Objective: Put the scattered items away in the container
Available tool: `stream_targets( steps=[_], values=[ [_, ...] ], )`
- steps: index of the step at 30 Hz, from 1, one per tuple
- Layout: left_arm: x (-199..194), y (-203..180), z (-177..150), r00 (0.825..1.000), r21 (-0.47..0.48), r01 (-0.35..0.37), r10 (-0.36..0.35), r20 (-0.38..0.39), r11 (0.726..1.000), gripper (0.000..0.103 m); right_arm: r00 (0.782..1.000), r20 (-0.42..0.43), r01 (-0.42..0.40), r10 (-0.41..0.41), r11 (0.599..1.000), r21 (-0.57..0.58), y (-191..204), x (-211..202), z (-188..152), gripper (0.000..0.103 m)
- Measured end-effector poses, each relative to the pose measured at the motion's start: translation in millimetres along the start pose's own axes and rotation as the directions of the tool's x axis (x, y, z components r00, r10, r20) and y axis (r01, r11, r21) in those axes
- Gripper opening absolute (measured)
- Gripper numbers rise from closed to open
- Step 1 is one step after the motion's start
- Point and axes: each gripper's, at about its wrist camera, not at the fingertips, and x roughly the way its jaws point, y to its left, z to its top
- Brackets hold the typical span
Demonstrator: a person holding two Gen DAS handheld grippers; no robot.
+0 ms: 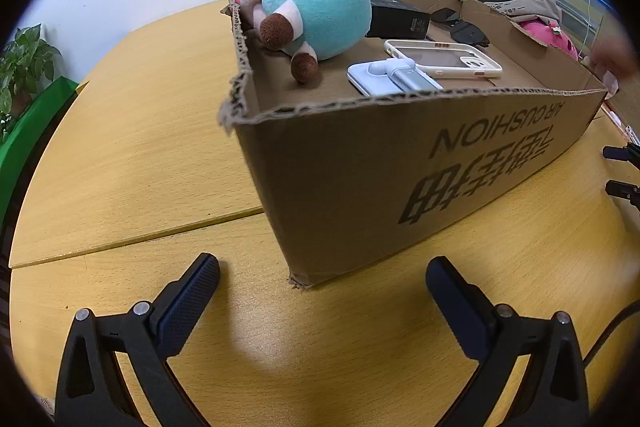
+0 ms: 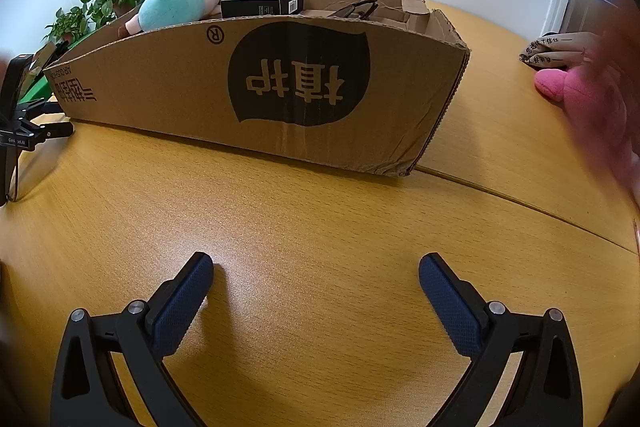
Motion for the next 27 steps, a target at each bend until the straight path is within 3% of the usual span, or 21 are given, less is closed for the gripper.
stream_targets(
  steps=[27],
  values=[
    [2.7,0.2,4.3,1.000,0.006,0.003,-0.003,-0.001,1.000,0.103,1.000,0.002,0.002,-0.002,1.000,0.004,1.1,1.0,-1.4,0.103]
  ],
)
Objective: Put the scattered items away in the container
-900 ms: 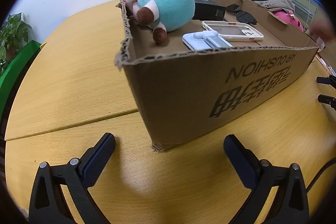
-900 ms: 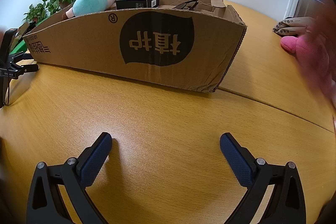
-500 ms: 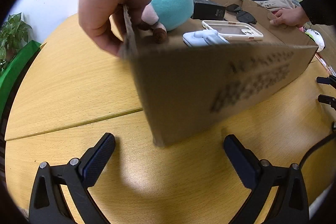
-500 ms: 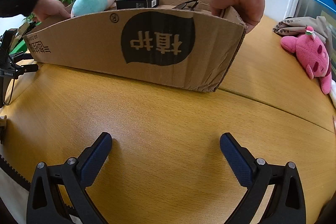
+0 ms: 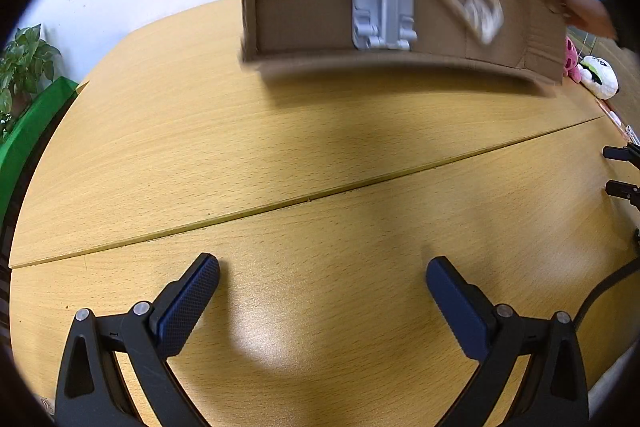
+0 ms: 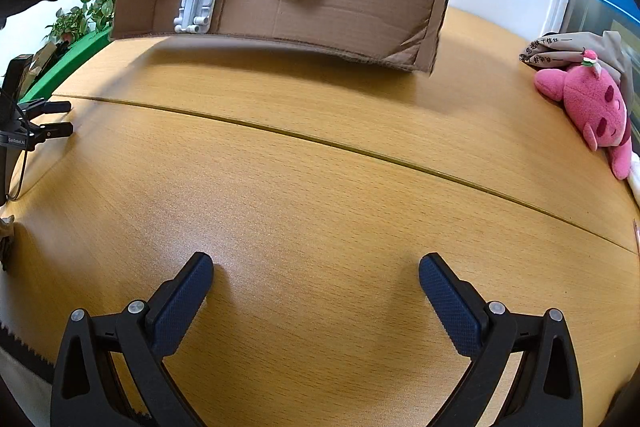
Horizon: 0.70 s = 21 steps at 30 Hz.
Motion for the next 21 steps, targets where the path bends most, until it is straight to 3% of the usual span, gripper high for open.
stream_targets(
  steps=[21],
  values=[
    [-1.5,12.3,-10.9,1.000,0.036,0.028,-0.028,-0.002,0.999,0.103,1.000,0.000,-0.004,0.004,1.000,-0.002,-8.8,3.5,1.3,0.103]
  ],
)
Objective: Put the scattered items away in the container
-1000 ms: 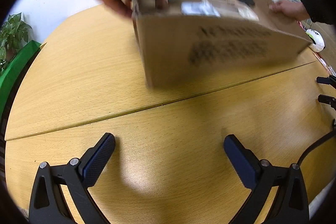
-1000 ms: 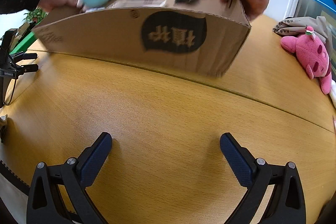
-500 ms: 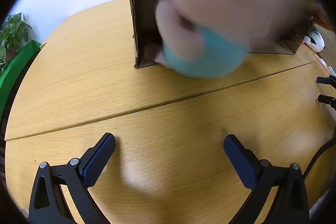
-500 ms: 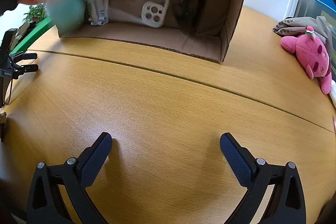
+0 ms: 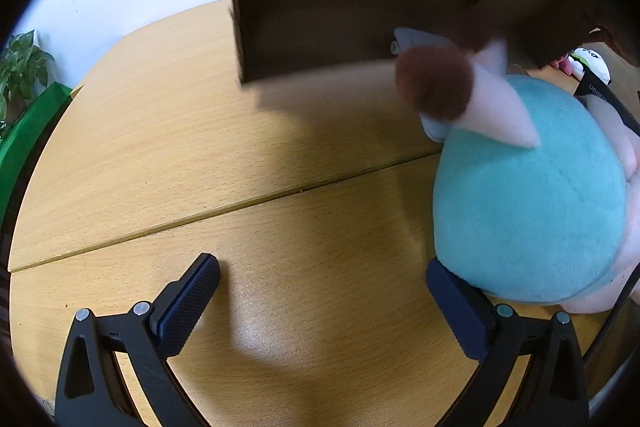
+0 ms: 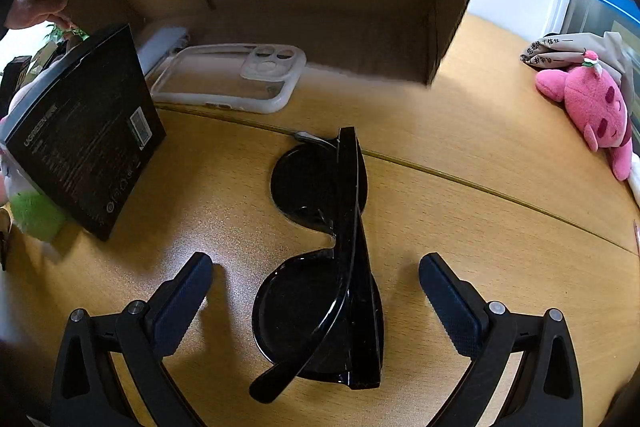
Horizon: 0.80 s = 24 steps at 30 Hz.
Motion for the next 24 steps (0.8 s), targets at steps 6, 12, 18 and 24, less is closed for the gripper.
stream_targets(
  steps=[6,12,18,24],
  values=[
    [0.1,4.6,-2.4,1.000,0.002,0.002,-0.002,0.000,1.000,0.103,1.000,0.000,0.000,0.000,1.000,0.000,-1.5,0.5,-0.5,0.103],
    [0.5,5.7,-1.3,1.000,0.004,0.003,-0.003,0.000,1.000,0.103,1.000,-0.001,0.001,-0.001,1.000,0.001,-0.6,0.6,-0.7,0.103],
    [0.9,8.4,-1.8,1.000,0.006,0.004,-0.004,-0.001,1.000,0.103,1.000,-0.001,0.002,-0.002,1.000,0.002,-0.1,0.7,-0.7,0.103],
    [1.1,10.8,-2.4,1.000,0.008,0.005,-0.005,-0.001,1.000,0.103,1.000,-0.001,0.003,-0.003,1.000,0.003,0.6,0.8,-0.9,0.103]
  ],
)
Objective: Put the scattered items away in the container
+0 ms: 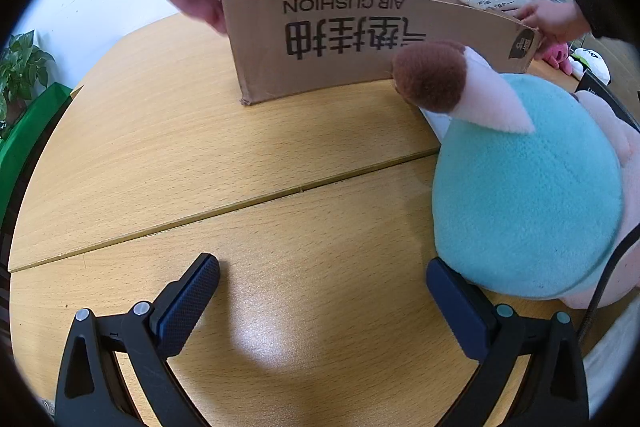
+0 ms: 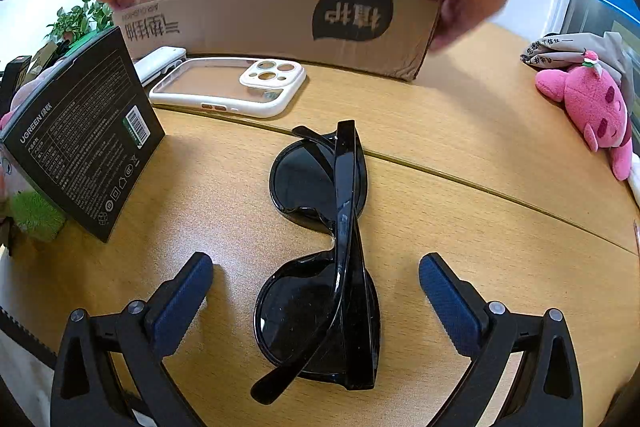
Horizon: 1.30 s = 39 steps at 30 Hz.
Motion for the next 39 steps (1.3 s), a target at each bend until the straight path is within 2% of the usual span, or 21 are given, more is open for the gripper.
stream_targets(
  steps=[39],
  values=[
    [0.3,9.8,2.2,1.000,0.011,0.009,-0.009,0.000,1.000,0.103,1.000,-0.001,0.004,-0.004,1.000,0.004,2.5,0.8,-0.6,0.103]
  ],
)
